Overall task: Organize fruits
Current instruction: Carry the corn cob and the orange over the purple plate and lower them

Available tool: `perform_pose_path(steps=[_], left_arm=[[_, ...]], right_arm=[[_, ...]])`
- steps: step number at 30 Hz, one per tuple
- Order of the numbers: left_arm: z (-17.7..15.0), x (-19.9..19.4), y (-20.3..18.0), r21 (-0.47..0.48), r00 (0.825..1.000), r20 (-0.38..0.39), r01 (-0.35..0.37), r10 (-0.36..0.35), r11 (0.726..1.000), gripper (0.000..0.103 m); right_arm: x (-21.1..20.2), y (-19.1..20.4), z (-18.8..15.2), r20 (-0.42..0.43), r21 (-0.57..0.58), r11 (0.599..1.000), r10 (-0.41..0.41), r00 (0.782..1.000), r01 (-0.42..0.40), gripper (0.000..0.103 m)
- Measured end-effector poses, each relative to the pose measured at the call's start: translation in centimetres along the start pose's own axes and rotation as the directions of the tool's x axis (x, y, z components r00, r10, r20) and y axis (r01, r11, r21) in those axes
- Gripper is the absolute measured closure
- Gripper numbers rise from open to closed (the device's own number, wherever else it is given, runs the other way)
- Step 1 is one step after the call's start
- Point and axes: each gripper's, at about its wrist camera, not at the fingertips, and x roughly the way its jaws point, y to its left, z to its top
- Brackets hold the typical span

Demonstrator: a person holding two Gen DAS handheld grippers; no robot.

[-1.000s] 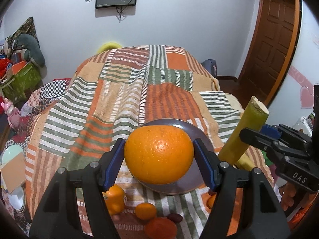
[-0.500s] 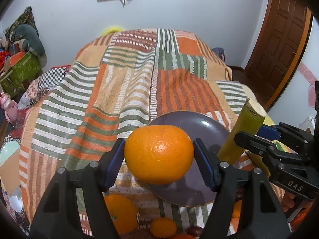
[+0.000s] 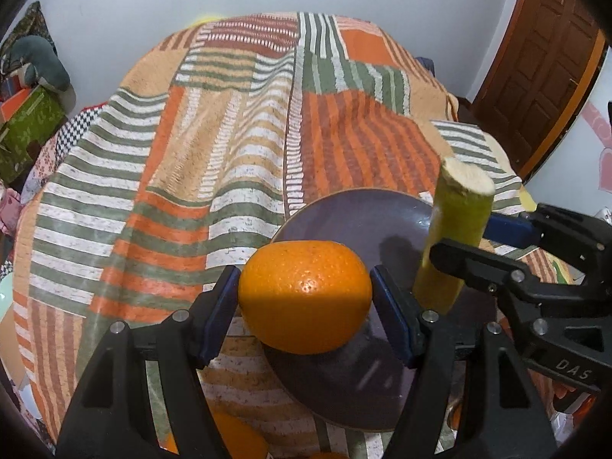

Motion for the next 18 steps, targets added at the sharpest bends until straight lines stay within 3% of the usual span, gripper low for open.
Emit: perform_pose_path(steps=[9, 18], left_arm=[[0.6, 1.1, 0.3, -0.001, 0.999, -0.029, 0.02, -0.02, 1.0, 0.034], [0.6, 1.0, -0.5, 0.042, 1.0, -0.02, 0.007, -0.006, 0.999, 0.034]], right_arm=[[1.7, -1.1, 1.2, -0.03, 0.018, 1.0, 0.016, 0.999, -0.016, 0.069], [3.4, -1.7, 0.4, -0.094, 0.004, 1.0, -0.017, 0.995, 0.017, 0.069]])
